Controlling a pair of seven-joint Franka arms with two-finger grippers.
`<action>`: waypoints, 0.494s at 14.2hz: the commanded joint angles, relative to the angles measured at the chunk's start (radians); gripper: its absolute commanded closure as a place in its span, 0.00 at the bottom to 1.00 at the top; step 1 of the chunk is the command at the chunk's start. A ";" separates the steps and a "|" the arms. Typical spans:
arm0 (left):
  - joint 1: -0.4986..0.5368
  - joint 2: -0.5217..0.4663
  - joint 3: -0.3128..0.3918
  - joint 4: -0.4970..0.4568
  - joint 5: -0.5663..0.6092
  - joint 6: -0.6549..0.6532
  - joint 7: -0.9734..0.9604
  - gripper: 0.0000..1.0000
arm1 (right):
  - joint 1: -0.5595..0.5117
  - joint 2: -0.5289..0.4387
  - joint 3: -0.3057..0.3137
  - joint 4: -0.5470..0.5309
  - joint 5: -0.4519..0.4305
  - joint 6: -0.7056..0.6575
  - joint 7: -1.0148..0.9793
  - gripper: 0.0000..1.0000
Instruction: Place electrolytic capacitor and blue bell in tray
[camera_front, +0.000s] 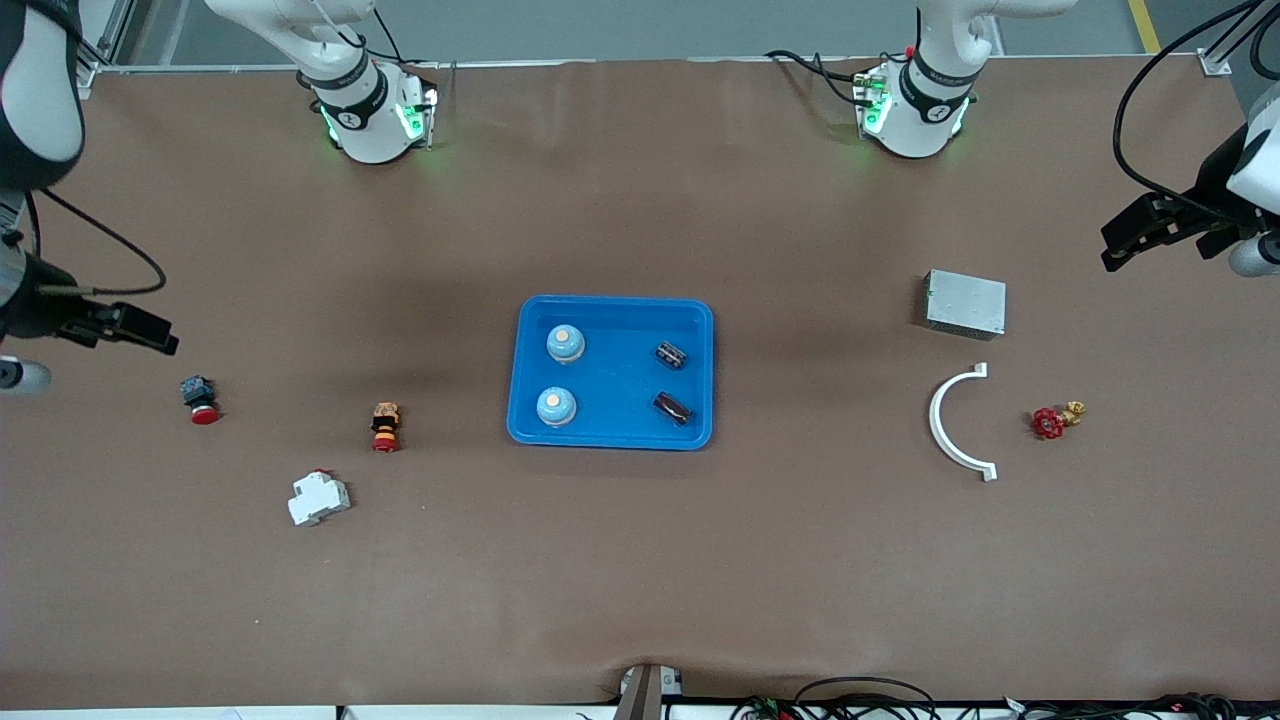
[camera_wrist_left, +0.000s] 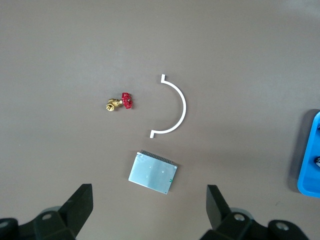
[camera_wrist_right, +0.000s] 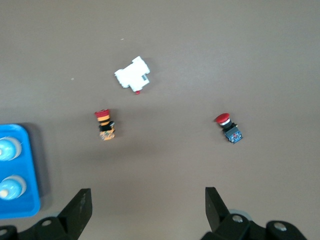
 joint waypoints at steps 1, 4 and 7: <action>-0.005 -0.016 0.005 -0.007 -0.016 -0.010 0.020 0.00 | 0.005 -0.062 0.013 -0.031 0.010 -0.023 0.029 0.00; -0.005 -0.016 0.005 -0.005 -0.016 -0.010 0.018 0.00 | 0.002 -0.085 0.013 -0.029 0.019 -0.063 0.035 0.00; -0.006 -0.016 0.003 -0.007 -0.016 -0.010 0.016 0.00 | -0.001 -0.117 0.009 -0.028 0.020 -0.114 0.021 0.00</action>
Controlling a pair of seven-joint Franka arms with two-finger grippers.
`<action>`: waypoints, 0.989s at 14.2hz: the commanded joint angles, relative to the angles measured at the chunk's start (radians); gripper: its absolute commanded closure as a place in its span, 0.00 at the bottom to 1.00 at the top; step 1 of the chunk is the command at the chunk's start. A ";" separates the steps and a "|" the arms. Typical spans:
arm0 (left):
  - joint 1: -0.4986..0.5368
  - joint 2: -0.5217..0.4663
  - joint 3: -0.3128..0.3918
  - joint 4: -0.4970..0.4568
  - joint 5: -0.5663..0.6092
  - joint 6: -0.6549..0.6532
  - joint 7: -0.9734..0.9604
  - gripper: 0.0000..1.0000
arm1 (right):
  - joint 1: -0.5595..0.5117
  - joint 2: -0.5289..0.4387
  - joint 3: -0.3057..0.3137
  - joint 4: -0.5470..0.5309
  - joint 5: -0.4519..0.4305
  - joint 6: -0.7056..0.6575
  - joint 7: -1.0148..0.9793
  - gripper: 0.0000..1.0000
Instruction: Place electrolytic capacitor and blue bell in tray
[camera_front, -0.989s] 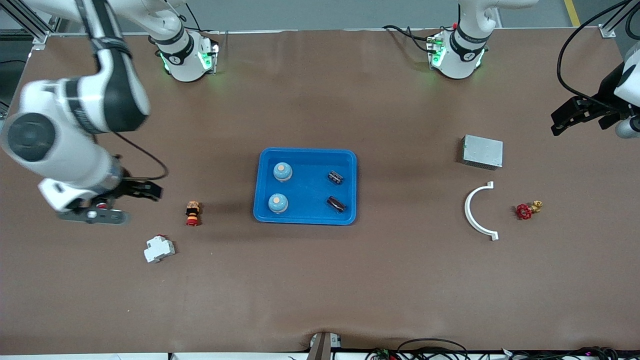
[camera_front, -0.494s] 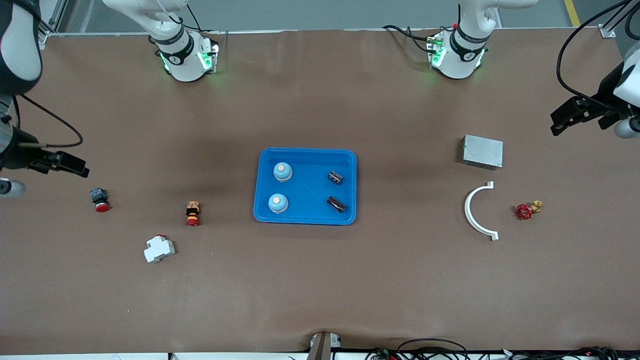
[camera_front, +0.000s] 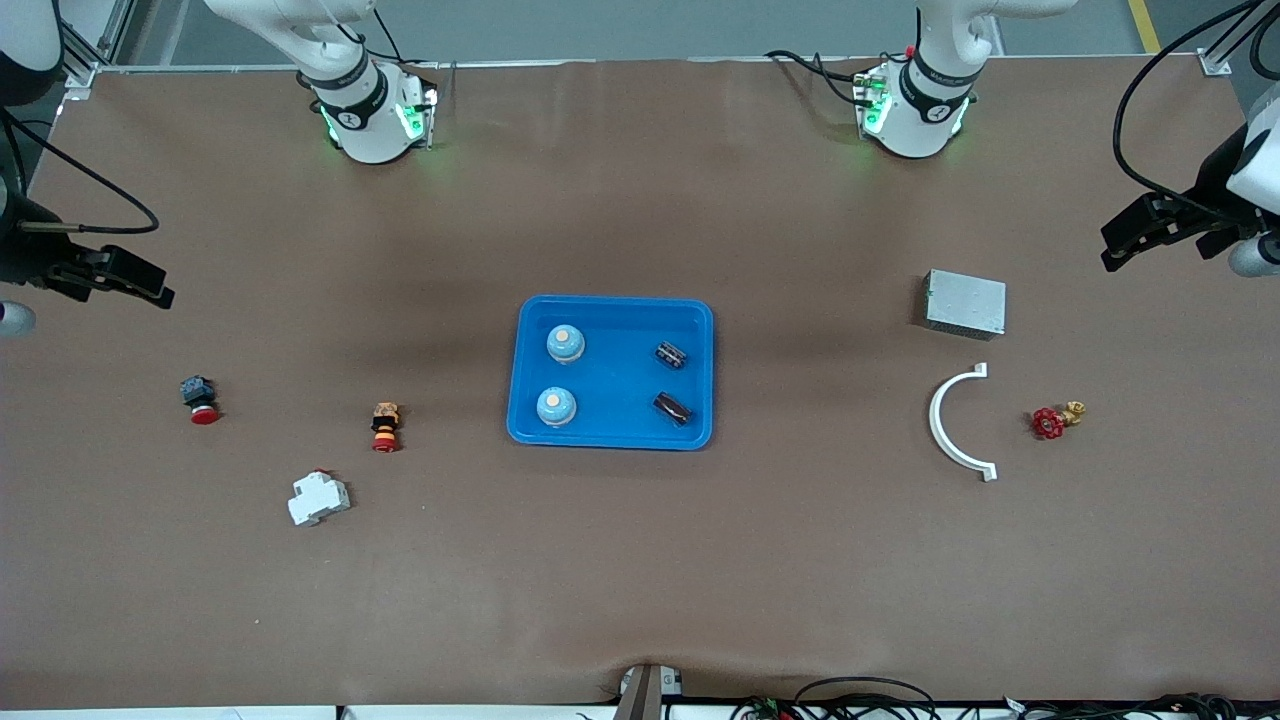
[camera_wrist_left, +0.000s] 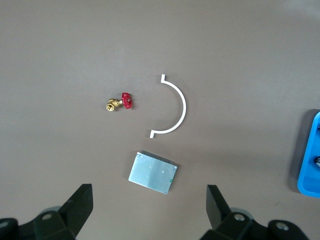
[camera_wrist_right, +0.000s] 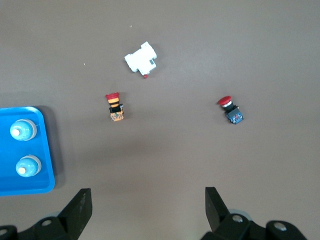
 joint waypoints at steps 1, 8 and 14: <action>-0.006 -0.016 0.003 -0.005 -0.016 -0.010 0.024 0.00 | -0.008 -0.058 -0.002 -0.025 0.013 -0.034 -0.004 0.00; -0.006 -0.013 -0.020 0.007 -0.061 -0.015 0.026 0.00 | -0.011 -0.095 -0.005 -0.021 0.009 -0.053 -0.007 0.00; -0.006 -0.009 -0.020 0.010 -0.083 -0.015 0.026 0.00 | -0.020 -0.106 -0.003 -0.022 0.009 -0.060 -0.006 0.00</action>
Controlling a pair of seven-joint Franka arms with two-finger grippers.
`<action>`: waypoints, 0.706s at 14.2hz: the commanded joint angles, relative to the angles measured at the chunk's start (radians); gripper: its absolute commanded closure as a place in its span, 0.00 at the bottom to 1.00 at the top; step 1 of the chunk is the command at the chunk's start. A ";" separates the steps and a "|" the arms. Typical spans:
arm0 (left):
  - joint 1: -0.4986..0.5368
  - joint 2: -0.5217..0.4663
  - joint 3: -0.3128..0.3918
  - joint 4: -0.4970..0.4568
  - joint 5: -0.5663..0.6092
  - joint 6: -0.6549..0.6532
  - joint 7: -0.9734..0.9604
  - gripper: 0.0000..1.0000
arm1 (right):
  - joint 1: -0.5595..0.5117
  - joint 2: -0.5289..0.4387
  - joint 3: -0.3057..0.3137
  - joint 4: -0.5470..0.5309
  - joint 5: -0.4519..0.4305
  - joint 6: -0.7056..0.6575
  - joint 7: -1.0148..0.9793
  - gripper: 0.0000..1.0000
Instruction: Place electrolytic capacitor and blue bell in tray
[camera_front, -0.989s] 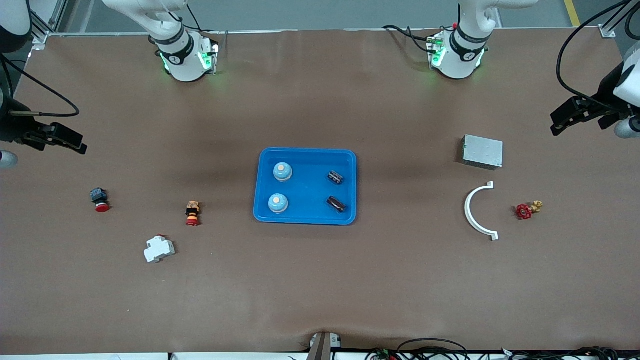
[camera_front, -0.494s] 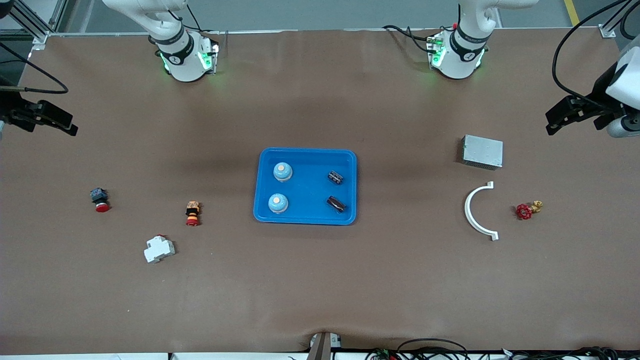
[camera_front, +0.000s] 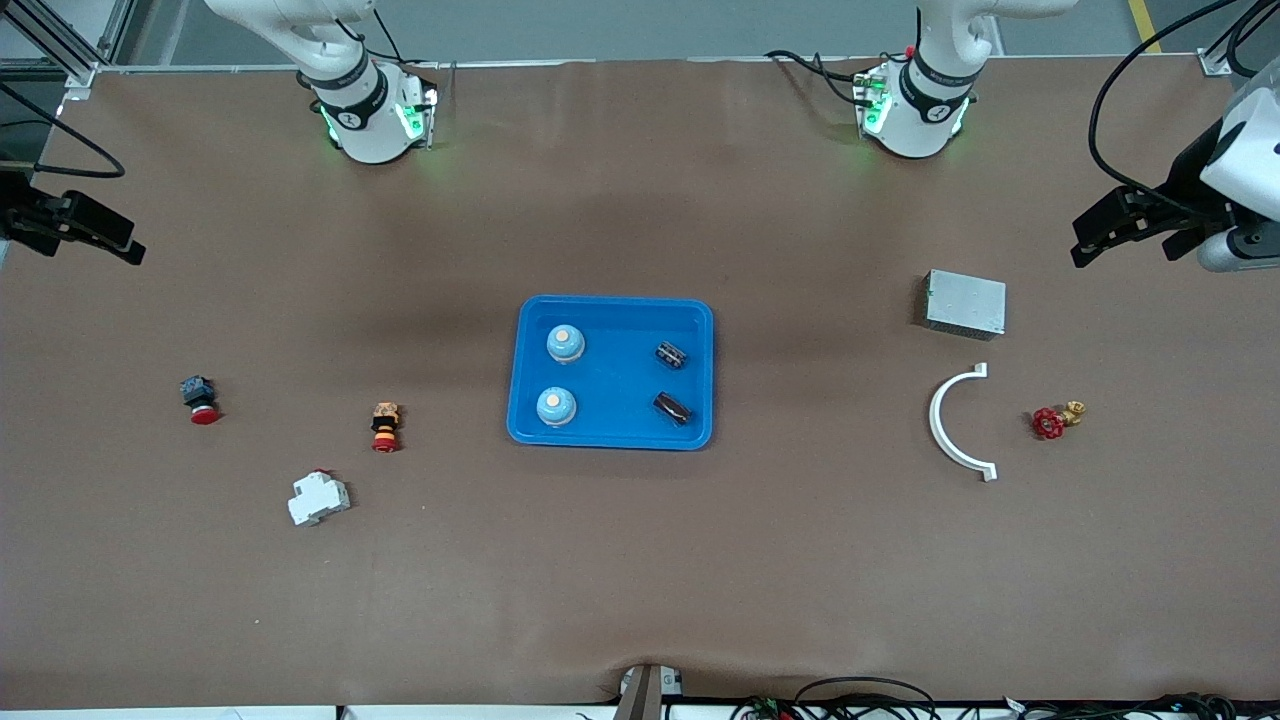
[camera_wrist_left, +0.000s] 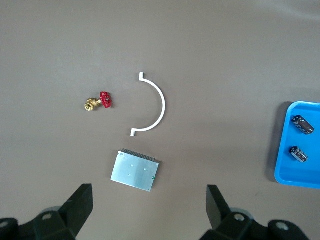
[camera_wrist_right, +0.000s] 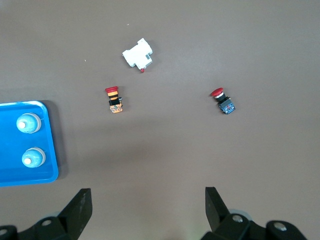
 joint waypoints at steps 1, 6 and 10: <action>0.002 -0.009 -0.002 0.009 -0.018 -0.015 0.020 0.00 | -0.014 -0.029 0.007 -0.024 0.009 -0.005 -0.005 0.00; 0.010 -0.006 -0.001 0.034 -0.016 -0.053 0.018 0.00 | -0.016 -0.027 0.007 -0.021 0.009 -0.037 -0.004 0.00; 0.007 -0.006 -0.001 0.035 -0.016 -0.055 0.018 0.00 | -0.020 -0.027 0.007 -0.018 0.008 -0.050 -0.005 0.00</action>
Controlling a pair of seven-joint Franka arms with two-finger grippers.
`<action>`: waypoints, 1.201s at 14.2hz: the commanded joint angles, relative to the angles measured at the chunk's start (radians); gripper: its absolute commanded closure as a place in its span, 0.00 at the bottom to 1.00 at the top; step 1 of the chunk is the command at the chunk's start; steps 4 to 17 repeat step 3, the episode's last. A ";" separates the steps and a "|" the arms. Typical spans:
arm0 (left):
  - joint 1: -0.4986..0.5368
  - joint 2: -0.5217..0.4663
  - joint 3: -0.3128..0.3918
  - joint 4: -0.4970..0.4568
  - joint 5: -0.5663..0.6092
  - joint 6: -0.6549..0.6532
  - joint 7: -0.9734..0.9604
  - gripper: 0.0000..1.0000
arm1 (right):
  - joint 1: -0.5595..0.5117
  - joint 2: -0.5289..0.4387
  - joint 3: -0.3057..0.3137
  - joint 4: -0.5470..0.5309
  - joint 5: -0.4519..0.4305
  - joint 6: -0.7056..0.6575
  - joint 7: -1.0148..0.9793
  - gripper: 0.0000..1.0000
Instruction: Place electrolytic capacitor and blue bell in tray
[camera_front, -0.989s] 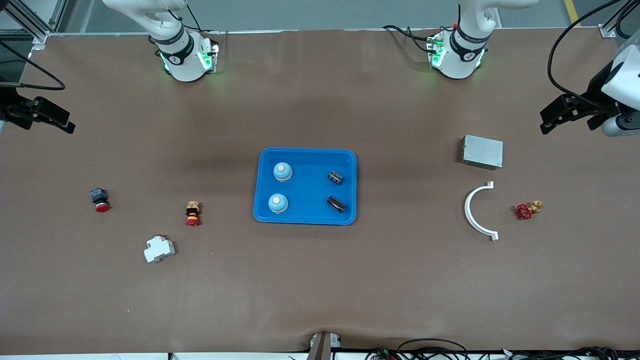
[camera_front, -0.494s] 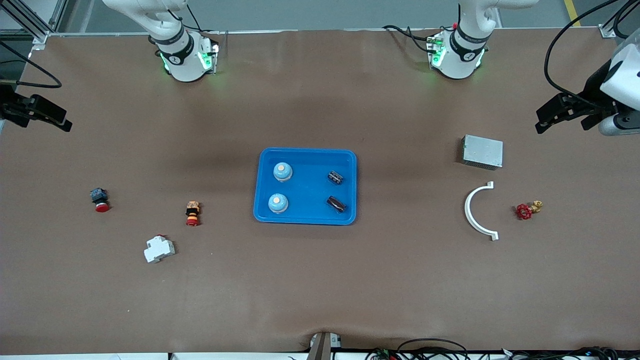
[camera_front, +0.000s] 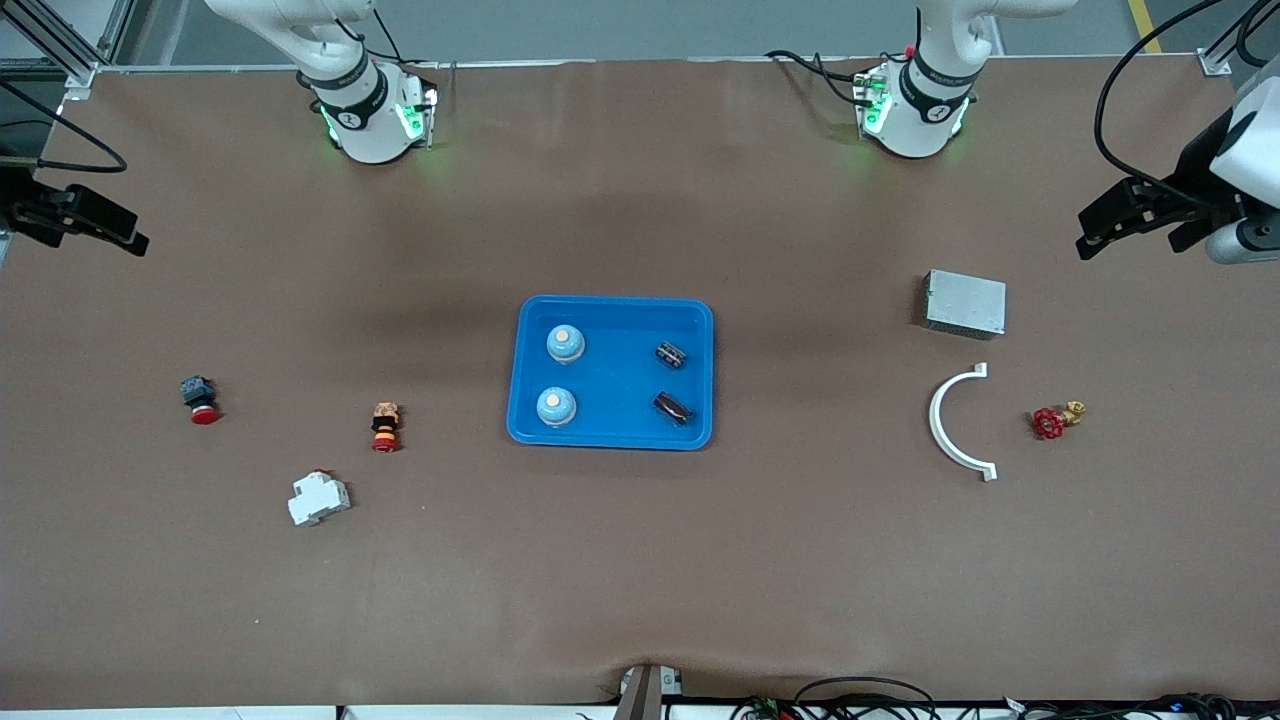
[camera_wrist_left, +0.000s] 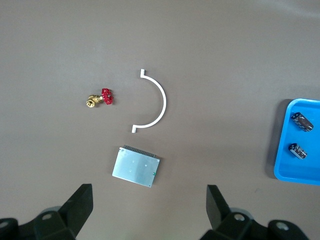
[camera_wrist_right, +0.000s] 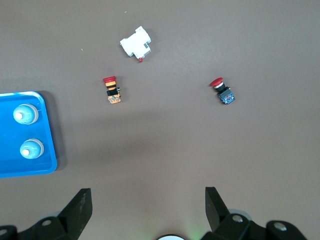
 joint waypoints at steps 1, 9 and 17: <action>0.006 -0.006 -0.001 0.012 -0.016 -0.021 0.018 0.00 | -0.019 -0.027 0.008 -0.016 0.008 -0.007 -0.005 0.00; 0.003 -0.006 -0.001 0.012 -0.014 -0.021 0.017 0.00 | -0.019 -0.025 0.008 -0.013 0.009 -0.007 -0.004 0.00; 0.003 -0.006 -0.001 0.012 -0.014 -0.021 0.017 0.00 | -0.019 -0.025 0.008 -0.013 0.009 -0.007 -0.004 0.00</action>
